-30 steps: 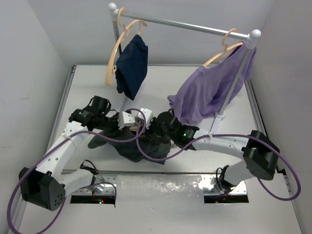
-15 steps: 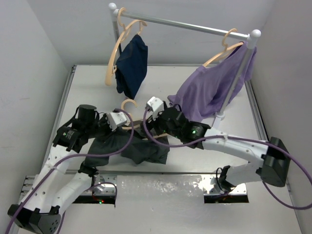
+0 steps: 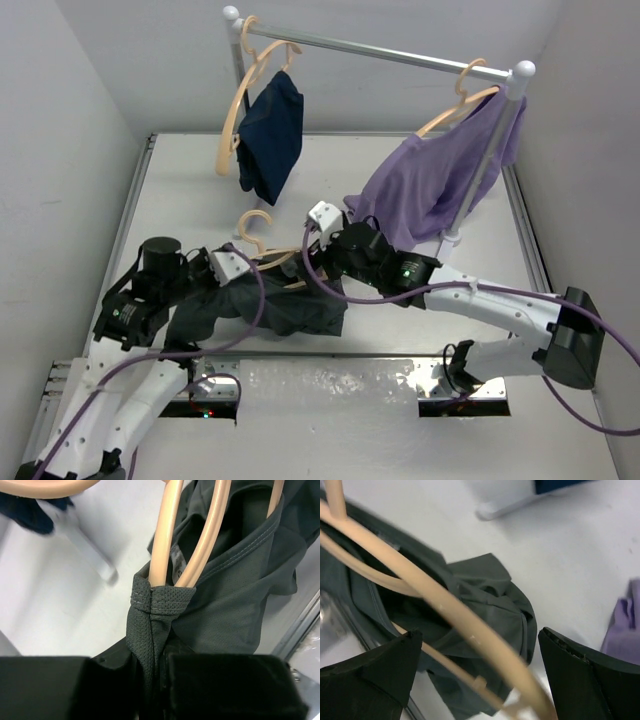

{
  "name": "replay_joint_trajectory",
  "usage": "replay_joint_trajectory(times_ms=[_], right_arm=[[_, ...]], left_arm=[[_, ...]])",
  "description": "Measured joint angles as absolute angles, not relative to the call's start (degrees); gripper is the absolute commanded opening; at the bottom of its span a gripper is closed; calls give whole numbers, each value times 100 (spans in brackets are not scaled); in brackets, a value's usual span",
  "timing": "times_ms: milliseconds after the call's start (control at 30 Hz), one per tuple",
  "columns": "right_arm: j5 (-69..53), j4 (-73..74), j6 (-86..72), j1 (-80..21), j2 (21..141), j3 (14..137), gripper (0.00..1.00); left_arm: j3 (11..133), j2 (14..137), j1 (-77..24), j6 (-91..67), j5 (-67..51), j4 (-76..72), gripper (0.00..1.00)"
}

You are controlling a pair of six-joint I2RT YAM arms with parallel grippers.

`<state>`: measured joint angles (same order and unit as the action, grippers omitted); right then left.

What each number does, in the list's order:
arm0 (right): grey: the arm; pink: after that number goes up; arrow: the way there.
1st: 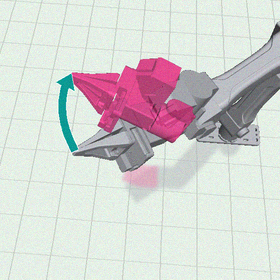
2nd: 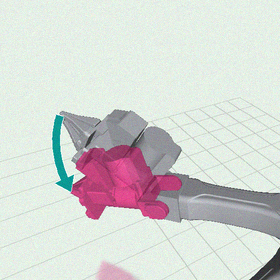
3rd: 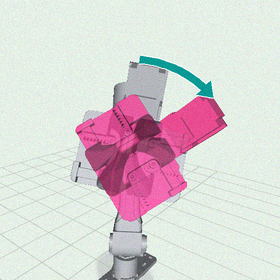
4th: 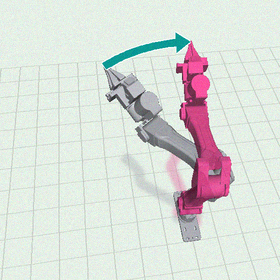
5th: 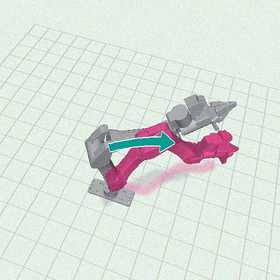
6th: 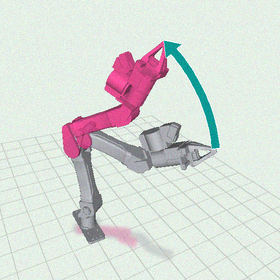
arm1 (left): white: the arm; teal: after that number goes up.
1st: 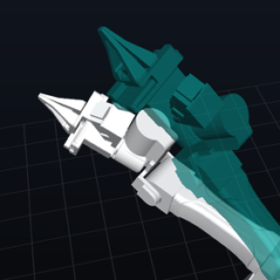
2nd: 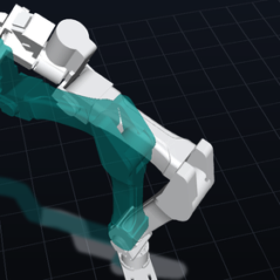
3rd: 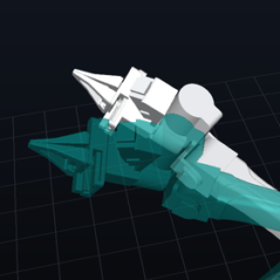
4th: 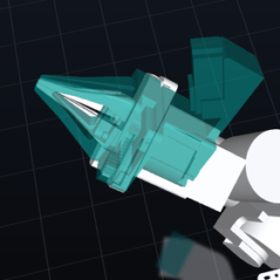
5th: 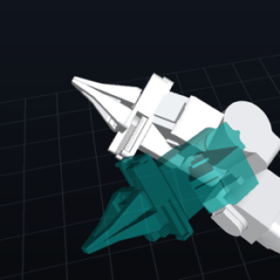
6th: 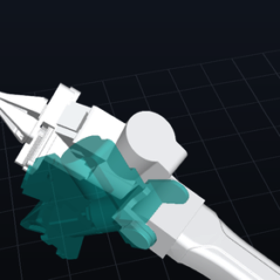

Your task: Place the t-shirt on the hanger

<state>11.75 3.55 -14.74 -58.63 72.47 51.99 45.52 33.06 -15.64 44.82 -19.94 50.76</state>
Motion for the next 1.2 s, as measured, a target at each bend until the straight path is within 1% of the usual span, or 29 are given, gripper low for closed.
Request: replay_joint_trajectory(times_ms=[33, 133, 167, 233, 267, 333, 400, 500, 733, 767, 867, 900, 1067, 1200], right_arm=[[1007, 344, -1243, -5863, 7301, 5234, 93], [530, 486, -493, -5822, 7544, 5533, 81], [373, 565, -255, -5791, 7642, 5701, 68], [126, 814, 145, -5752, 7832, 6020, 52], [-8, 934, 325, -5747, 7953, 6171, 27], [-357, 1247, 639, -5747, 8173, 6383, 2], [-744, 1625, 891, -5778, 8381, 6477, 0], [-856, 1682, 991, -5782, 8595, 6510, 0], [-99, 851, 1280, -5894, 8342, 6010, 0], [38, 692, 1339, -5929, 8276, 5900, 0], [440, 351, 1575, -6058, 8143, 5693, 0], [582, 268, 1680, -6112, 8123, 5673, 0], [1680, -384, 2405, -6556, 8053, 5614, 0], [2388, -1240, 2974, -6733, 7909, 5221, 0]], left_arm=[[4552, 3280, -1564, 4624, -2069, 5085, 0], [4650, 3212, -1564, 5009, -2381, 5199, 0], [4692, 3262, -1564, 5109, -2471, 5242, 0], [4751, 3369, -1564, 5225, -2547, 5266, 0], [4788, 3424, -1527, 5256, -2563, 5247, 0], [4840, 3496, -1472, 5330, -2506, 5236, 0], [4915, 3544, -1417, 5415, -2469, 5277, 0], [5037, 3695, -1415, 5408, -2558, 5605, 0], [5433, 4125, -1402, 5332, -2757, 5804, 3], [5435, 4130, -1402, 5288, -2786, 5784, 5], [5443, 4141, -1402, 5113, -2858, 5706, 19], [5478, 4169, -1402, 5009, -2915, 5675, 26], [5837, 4394, -1402, 4637, -3127, 5690, 31], [6055, 4541, -1402, 4602, -3350, 5704, 31]])
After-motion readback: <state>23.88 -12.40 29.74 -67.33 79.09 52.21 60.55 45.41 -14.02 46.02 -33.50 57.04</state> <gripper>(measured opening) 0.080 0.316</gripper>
